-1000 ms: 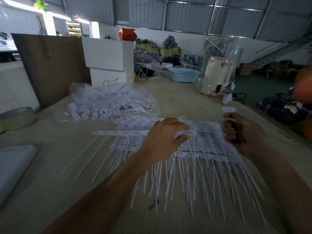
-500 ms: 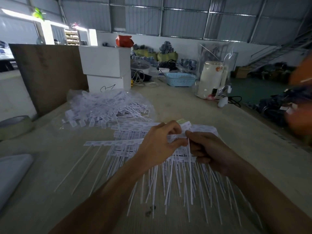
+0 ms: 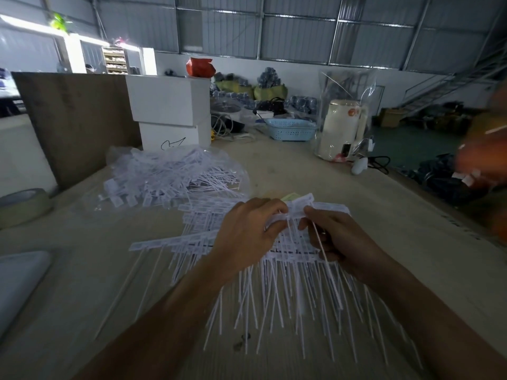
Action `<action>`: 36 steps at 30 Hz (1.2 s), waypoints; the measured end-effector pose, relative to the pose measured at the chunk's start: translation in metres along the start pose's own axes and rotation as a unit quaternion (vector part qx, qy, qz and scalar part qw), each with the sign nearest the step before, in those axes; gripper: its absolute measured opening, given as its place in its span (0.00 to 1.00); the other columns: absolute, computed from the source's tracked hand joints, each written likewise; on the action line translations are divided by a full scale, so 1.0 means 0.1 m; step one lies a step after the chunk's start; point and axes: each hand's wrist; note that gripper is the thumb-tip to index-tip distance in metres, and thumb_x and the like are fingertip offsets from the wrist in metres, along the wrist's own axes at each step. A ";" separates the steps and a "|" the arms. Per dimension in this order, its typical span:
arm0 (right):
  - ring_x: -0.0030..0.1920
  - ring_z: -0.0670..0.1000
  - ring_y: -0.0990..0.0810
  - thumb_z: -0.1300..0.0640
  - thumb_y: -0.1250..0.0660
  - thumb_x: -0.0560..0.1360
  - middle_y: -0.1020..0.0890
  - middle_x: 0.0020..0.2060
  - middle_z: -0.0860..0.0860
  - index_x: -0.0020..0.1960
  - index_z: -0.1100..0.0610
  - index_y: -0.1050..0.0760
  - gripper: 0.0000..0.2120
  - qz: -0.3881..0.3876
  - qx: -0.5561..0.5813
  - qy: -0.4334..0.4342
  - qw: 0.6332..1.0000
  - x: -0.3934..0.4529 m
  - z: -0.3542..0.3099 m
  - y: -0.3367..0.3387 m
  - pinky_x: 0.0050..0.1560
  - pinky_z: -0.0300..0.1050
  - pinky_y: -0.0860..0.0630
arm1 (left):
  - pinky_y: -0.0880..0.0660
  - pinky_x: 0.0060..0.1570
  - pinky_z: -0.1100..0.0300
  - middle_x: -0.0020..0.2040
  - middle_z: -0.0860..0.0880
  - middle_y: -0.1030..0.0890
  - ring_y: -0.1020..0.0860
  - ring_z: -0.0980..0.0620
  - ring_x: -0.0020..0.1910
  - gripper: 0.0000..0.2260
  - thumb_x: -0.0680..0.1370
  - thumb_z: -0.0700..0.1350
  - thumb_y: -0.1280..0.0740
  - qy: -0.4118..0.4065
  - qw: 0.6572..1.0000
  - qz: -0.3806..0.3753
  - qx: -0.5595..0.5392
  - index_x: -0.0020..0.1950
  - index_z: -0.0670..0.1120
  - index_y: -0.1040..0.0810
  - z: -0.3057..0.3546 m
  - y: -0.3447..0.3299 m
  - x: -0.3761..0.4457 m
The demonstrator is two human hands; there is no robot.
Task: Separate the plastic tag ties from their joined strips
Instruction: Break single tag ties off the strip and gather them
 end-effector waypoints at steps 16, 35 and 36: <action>0.24 0.45 0.41 0.54 0.36 0.81 0.40 0.27 0.49 0.44 0.57 0.20 0.11 0.005 -0.117 0.130 0.985 -0.11 -0.08 -0.05 0.26 0.36 0.38 | 0.23 0.46 0.54 0.45 0.53 0.15 0.19 0.55 0.45 0.04 0.78 0.45 0.29 0.024 0.996 0.009 -0.088 0.50 0.47 0.15 -0.03 0.02 0.05; 0.27 0.47 0.46 0.46 0.32 0.73 0.41 0.28 0.49 0.45 0.60 0.22 0.15 -0.051 0.007 0.033 0.998 -0.07 -0.04 -0.05 0.24 0.38 0.43 | 0.25 0.38 0.62 0.38 0.55 0.19 0.20 0.58 0.37 0.05 0.79 0.45 0.31 0.076 0.974 -0.017 -0.213 0.53 0.51 0.18 -0.07 -0.05 0.03; 0.27 0.47 0.46 0.46 0.32 0.73 0.41 0.28 0.49 0.45 0.60 0.22 0.15 -0.053 0.031 0.013 0.998 -0.06 -0.03 -0.04 0.23 0.38 0.44 | 0.24 0.39 0.59 0.38 0.54 0.18 0.20 0.57 0.38 0.05 0.79 0.47 0.31 0.077 0.974 -0.017 -0.213 0.54 0.52 0.18 -0.07 -0.05 0.03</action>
Point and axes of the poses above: each hand's wrist, its own x-axis towards the middle knuckle, its own y-axis out of the back of the hand, z = x × y
